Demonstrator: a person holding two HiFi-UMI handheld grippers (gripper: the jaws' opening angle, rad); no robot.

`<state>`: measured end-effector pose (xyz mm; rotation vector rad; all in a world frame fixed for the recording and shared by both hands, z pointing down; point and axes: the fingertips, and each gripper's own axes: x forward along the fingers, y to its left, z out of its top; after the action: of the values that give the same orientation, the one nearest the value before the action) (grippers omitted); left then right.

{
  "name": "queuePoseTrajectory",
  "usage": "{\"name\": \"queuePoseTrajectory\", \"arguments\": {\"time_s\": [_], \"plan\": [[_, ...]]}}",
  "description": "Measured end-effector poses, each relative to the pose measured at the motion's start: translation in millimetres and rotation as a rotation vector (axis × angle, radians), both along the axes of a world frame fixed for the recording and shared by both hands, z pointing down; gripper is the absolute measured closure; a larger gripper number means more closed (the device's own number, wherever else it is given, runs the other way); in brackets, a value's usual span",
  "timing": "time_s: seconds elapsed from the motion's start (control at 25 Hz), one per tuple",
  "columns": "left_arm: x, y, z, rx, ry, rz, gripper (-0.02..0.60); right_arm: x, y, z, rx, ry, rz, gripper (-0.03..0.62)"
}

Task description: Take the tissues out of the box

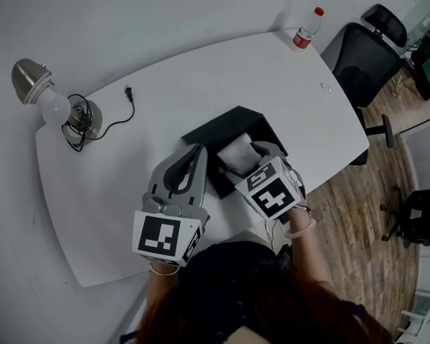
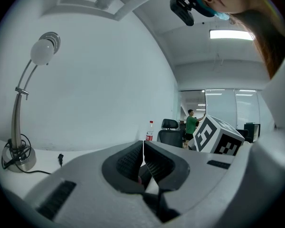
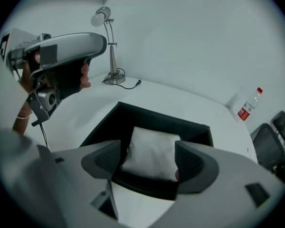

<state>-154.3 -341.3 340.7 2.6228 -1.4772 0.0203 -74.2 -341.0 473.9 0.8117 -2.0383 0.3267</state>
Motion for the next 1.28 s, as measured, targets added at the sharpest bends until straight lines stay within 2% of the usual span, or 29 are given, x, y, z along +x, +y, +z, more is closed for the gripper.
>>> {"name": "queuePoseTrajectory", "arguments": {"time_s": [0.16,0.52,0.76,0.92,1.28], "plan": [[-4.1,-5.6,0.2,0.001,0.009,-0.002,0.555,2.5,-3.2,8.2,-0.037,0.076,-0.017,0.27],[-10.9,-14.5,3.5,-0.006,0.019,-0.002,0.555,8.9,-8.7,23.1,-0.113,0.173,0.035,0.27],[-12.2,-17.5,5.2,-0.011,0.025,-0.001,0.555,13.8,-13.6,27.2,-0.097,0.24,0.064,0.27],[-12.6,-19.1,5.6,-0.011,0.028,-0.001,0.555,14.6,-14.1,27.5,-0.086,0.255,0.062,0.272],[-10.0,-13.8,4.1,-0.004,0.028,-0.003,0.555,16.5,-12.1,22.6,-0.093,0.246,0.032,0.319]]}}
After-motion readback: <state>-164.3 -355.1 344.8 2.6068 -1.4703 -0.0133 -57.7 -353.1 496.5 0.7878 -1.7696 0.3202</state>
